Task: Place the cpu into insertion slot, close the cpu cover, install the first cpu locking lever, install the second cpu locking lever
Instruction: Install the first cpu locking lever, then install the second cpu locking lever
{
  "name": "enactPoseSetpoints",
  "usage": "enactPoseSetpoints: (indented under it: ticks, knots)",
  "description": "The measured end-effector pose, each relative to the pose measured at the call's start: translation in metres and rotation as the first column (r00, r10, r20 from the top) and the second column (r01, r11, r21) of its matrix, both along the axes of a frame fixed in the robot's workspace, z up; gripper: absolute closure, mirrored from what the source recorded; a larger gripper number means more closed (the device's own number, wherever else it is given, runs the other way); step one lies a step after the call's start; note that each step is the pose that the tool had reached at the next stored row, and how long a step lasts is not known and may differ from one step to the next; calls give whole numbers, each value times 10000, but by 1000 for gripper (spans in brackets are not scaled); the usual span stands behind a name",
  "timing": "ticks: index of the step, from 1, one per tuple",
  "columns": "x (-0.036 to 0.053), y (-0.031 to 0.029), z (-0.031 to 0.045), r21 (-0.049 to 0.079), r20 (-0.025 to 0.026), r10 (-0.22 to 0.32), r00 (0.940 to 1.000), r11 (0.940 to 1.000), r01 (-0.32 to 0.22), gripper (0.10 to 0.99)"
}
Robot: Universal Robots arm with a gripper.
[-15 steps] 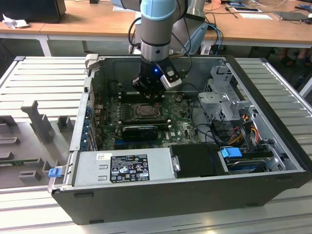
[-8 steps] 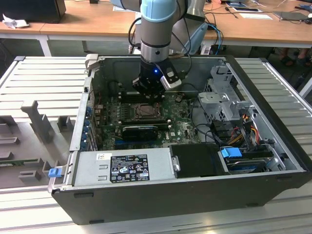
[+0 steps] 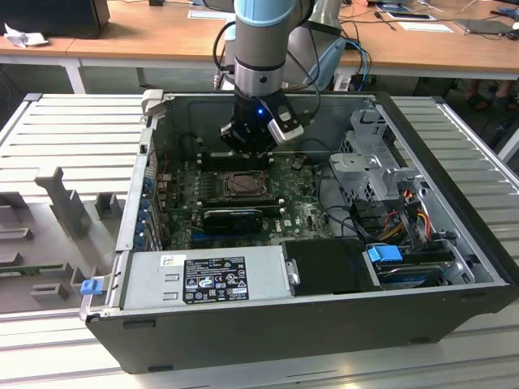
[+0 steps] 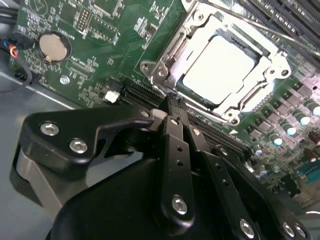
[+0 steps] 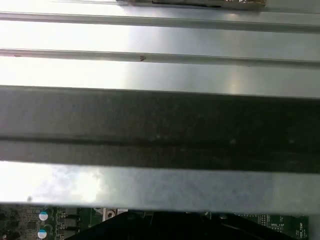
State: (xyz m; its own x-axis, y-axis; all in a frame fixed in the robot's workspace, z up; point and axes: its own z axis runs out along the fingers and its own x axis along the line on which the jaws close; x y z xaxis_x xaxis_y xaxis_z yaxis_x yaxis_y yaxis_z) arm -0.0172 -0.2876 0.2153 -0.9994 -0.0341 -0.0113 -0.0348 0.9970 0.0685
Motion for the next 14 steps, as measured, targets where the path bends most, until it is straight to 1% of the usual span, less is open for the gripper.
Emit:
enactPoseSetpoints:
  ticks: [4, 12, 14]
  knots:
    - [0, -22, 0, 1, 1, 0, 10000, 10000, 0, 980]
    - [0, -41, 0, 0, 0, 1, 10000, 10000, -1, 980]
    - [0, -60, 0, 1, 0, 0, 10000, 10000, 0, 980]
